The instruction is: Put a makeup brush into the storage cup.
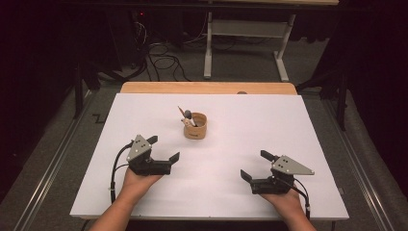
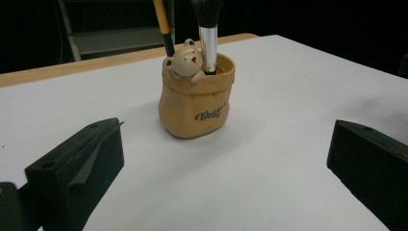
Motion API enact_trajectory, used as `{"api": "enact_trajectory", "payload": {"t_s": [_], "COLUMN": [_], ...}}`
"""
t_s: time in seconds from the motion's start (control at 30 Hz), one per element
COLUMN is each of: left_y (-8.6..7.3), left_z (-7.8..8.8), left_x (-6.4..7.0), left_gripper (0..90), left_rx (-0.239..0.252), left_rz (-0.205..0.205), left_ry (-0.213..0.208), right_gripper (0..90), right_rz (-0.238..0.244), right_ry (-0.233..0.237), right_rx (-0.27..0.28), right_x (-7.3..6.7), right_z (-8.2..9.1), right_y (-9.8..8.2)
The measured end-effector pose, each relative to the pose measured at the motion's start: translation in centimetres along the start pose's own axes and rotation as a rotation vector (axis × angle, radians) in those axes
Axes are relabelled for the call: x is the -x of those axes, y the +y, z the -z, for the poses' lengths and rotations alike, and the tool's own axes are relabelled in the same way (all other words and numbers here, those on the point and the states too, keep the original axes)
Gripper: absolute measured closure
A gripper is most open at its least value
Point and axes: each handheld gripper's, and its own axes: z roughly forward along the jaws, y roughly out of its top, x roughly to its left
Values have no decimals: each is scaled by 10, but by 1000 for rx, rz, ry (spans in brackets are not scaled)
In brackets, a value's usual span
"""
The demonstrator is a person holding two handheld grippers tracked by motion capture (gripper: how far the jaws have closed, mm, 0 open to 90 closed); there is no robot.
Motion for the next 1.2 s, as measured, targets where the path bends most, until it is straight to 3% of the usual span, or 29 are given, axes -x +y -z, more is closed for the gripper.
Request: {"api": "enact_trajectory", "payload": {"t_s": [0.27,0.4,0.57,0.67,0.77,0.87,0.97,1.2], "left_y": [-13,-20,-27,-26,-27,-28,-29,-28], "left_z": [28,42,54,54,50,48,48,50], "left_x": [-3,-6,-6,-2,-2,-3,-7,-7], "left_gripper": [3,3,3,3,3,3,3,4], "left_rx": [-11,-11,4,-8,-20,-39,-35,-24], "left_rz": [15,20,37,-18,-13,-42,-23,-28], "left_ry": [4,20,11,8,-10,0,-9,3], "right_gripper": [3,3,3,3,3,3,3,3], "right_rz": [-20,-12,-10,-13,-16,-19,-14,-16], "right_ry": [-23,-31,-41,-53,-62,-69,-70,-68], "right_rx": [8,8,9,12,15,9,9,1], "right_x": [4,6,7,7,7,7,6,5], "right_z": [5,6,7,9,9,8,7,7], "right_y": [0,0,0,1,1,1,1,0]}}
